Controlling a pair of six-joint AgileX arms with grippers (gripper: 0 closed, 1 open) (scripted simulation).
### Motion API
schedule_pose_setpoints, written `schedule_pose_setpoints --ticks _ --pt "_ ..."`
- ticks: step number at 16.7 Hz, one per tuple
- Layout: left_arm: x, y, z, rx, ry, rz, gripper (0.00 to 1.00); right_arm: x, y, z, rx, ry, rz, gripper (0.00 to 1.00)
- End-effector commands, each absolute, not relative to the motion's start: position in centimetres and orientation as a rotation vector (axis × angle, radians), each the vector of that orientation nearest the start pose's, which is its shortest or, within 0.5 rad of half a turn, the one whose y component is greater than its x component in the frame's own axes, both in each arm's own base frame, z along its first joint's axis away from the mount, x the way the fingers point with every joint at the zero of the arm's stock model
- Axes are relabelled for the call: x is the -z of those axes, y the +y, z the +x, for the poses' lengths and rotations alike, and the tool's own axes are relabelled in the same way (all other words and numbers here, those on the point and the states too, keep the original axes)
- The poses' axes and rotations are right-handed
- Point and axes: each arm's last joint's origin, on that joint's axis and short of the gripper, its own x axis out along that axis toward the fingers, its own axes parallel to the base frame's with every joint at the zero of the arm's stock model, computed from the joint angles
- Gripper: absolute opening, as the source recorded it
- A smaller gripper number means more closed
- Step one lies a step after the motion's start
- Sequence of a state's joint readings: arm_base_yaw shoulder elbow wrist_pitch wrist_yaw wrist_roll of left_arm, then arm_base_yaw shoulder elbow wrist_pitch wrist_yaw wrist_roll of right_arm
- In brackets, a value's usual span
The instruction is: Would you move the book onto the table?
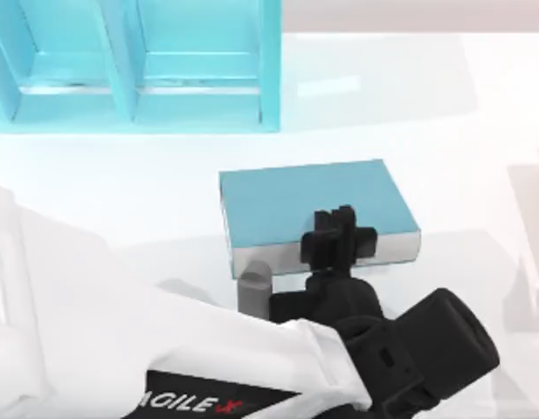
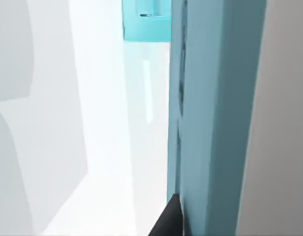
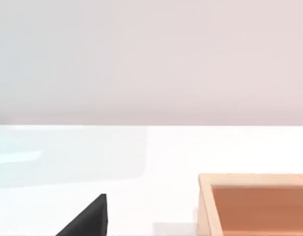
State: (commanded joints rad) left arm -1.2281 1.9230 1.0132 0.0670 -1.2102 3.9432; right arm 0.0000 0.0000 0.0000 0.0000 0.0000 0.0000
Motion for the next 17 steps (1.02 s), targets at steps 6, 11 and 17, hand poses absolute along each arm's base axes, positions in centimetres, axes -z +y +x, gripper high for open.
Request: schedule_pose_setpoints --ticks 6,11,17 --pt "-10.4 -33.5 15.2 -0.296 0.13 -1.533 0.0 -16.0 -0.1 10.6 0.0 0.0 0.0 1.0" --pt "-10.2 -33.4 15.2 -0.296 0.128 -1.535 0.08 -16.0 -0.1 10.6 0.0 0.0 0.0 1.0" --pt "-10.2 -33.4 15.2 -0.296 0.128 -1.535 0.53 -16.0 -0.1 10.6 0.0 0.0 0.0 1.0"
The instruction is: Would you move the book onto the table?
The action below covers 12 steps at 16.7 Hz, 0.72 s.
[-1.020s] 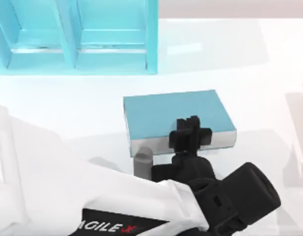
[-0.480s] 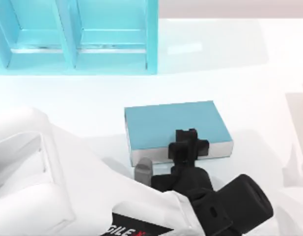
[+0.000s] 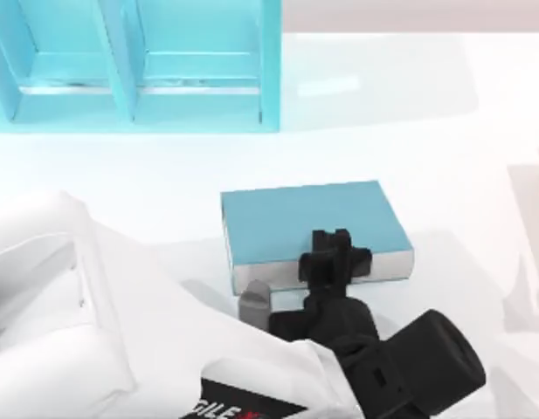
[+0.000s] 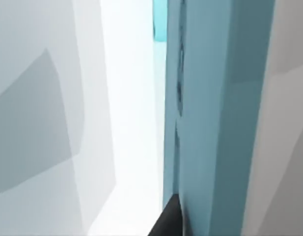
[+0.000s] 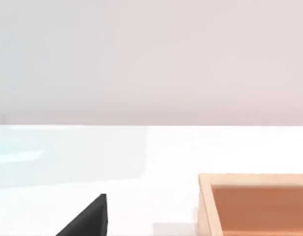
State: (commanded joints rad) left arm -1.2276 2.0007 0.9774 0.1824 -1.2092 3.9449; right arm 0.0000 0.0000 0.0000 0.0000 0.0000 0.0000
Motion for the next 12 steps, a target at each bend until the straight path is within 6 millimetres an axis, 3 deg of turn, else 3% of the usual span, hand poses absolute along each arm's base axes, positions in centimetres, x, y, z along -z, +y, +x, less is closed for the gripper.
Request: schedule_pose_setpoints --ticks 6,12 --pt "-10.24 -33.45 15.25 -0.296 0.128 -1.535 0.98 -16.0 -0.12 10.57 0.0 0.0 0.0 1.0" --pt "-10.24 -33.45 15.25 -0.296 0.128 -1.535 1.0 -16.0 -0.12 10.57 0.0 0.0 0.0 1.0"
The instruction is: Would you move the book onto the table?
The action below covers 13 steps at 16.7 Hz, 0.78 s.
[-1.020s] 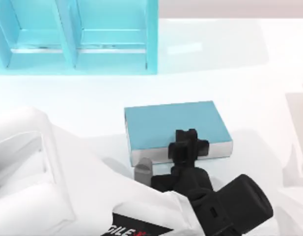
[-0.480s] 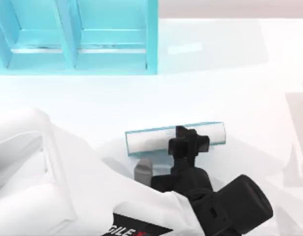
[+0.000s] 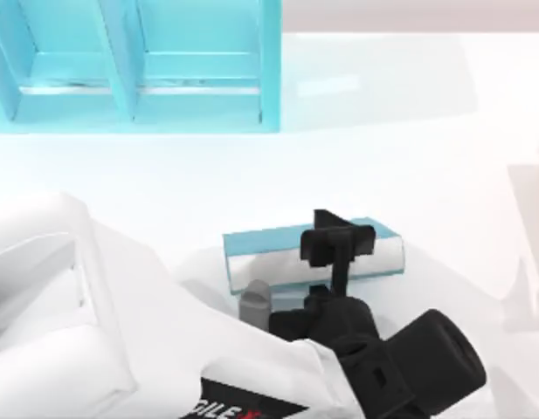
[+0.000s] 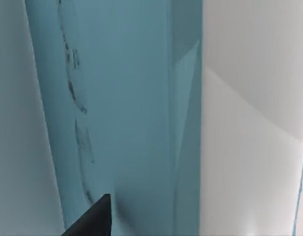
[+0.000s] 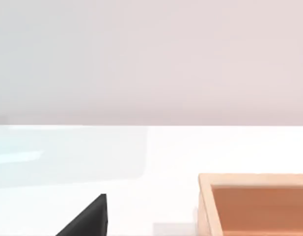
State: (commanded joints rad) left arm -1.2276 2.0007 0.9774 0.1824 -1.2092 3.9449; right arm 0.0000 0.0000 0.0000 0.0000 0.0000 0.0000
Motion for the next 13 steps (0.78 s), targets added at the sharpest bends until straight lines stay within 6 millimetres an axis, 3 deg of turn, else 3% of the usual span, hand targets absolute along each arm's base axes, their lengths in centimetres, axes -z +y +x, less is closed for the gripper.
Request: schedule_pose_setpoints --ticks 7,13 --pt "-10.0 -33.8 14.4 -0.299 0.146 -1.54 1.0 -16.0 -0.1 10.6 0.0 0.0 0.0 1.0" --pt "-9.0 -34.4 10.4 -0.34 0.197 -1.533 1.0 -16.0 -0.1 10.6 0.0 0.0 0.0 1.0"
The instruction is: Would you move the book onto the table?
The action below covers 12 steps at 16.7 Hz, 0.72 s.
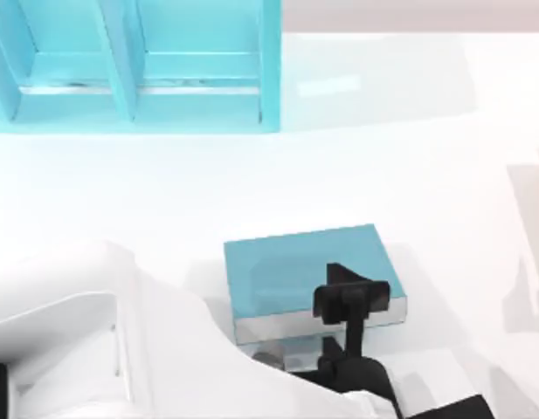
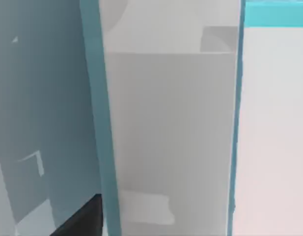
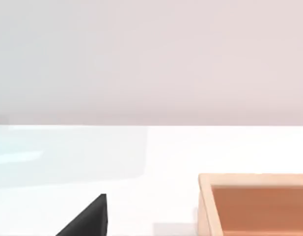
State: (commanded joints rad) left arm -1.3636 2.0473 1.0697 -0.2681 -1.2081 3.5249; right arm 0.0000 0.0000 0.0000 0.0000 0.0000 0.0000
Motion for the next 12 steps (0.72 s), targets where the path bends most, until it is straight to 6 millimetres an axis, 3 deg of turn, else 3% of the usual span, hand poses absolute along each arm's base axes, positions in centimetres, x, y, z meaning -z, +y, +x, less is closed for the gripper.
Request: schedule_pose_setpoints --ticks 5,12 --pt "-9.0 -33.9 6.0 -0.368 0.187 -1.507 1.0 -16.0 -0.1 10.6 0.0 0.0 0.0 1.0" --pt "-10.8 -33.2 1.1 -0.317 0.135 -1.524 1.0 -16.0 -0.1 10.6 0.0 0.0 0.0 1.0"
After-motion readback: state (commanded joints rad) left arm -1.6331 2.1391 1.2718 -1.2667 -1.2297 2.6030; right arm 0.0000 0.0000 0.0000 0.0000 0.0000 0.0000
